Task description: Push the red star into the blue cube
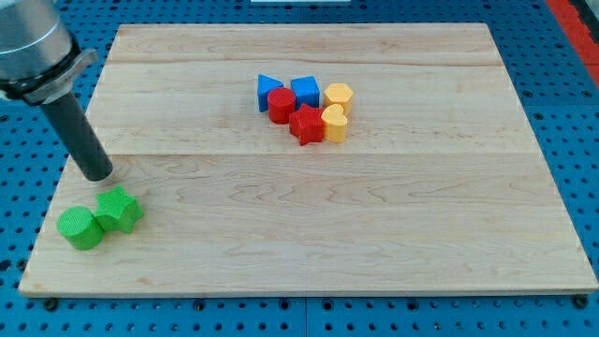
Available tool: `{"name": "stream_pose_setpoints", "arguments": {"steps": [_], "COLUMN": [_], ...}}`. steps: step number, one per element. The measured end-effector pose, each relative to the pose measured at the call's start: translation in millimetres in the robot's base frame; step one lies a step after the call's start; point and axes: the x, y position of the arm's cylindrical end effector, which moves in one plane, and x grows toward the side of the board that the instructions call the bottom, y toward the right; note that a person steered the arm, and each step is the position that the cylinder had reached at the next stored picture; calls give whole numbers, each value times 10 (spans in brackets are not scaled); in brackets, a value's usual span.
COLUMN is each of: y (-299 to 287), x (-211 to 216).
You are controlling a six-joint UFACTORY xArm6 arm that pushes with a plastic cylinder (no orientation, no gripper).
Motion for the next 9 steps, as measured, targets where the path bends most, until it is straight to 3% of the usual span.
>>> {"name": "stream_pose_setpoints", "arguments": {"steps": [1, 2, 4, 5, 9], "y": [537, 1466, 2665, 2638, 2709], "x": [187, 58, -247, -455, -618]}}
